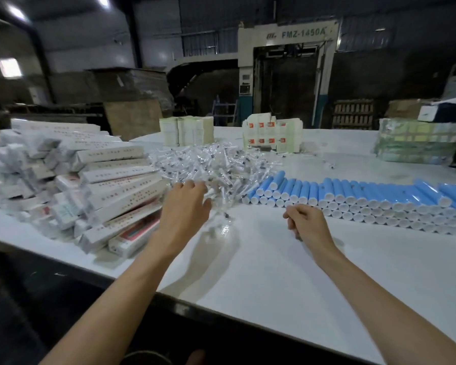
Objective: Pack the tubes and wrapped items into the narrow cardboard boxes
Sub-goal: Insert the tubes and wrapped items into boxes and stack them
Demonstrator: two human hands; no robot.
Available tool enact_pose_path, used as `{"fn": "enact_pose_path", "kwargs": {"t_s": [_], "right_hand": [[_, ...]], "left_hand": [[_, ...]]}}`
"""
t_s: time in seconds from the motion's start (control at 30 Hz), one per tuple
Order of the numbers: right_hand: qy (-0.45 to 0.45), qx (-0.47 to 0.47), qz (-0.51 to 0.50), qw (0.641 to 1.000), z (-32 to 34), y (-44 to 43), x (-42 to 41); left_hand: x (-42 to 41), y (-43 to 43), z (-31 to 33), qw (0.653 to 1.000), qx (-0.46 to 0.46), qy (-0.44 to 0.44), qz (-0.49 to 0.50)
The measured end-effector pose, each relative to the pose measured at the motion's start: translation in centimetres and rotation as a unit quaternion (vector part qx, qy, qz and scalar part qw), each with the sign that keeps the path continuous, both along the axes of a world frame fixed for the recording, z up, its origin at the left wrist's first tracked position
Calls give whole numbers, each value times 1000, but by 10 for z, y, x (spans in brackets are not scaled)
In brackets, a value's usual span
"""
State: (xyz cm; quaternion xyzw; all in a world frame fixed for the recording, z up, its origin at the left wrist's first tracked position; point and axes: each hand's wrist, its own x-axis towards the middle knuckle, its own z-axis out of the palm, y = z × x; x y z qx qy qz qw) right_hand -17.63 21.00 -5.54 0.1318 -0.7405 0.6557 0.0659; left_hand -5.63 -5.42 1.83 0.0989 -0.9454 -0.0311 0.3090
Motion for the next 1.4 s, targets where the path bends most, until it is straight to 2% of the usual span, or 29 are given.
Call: {"fn": "enact_pose_path", "kwargs": {"t_s": [0.13,0.23,0.33,0.5,0.73,0.9,1.07,1.27,1.4], "right_hand": [[5,-10,9,1000,-1,-1,-1],[11,-9,12,1000,-1,-3,0],[15,-3,17,1000,0,-3,1],[15,2,17,1000,1,-2,2],[14,5,16,1000,1,-3,2],[14,12,19,1000,2,-4,3],[7,13,25,1000,2,-4,4],[5,19,21,1000,3,-5,4],[9,24,19,999,5,-4,6]], "left_hand": [[27,-61,11,986,-47,22,157],[34,-92,18,974,-81,-23,211],[32,-103,18,966,-122,-59,219],[28,-103,20,968,-150,-56,195],[25,-102,18,991,-48,-34,118],[21,-109,28,990,-38,-63,121],[24,-109,35,995,20,-18,95],[35,-74,65,992,106,55,-34],[35,-37,91,950,248,79,-170]]}}
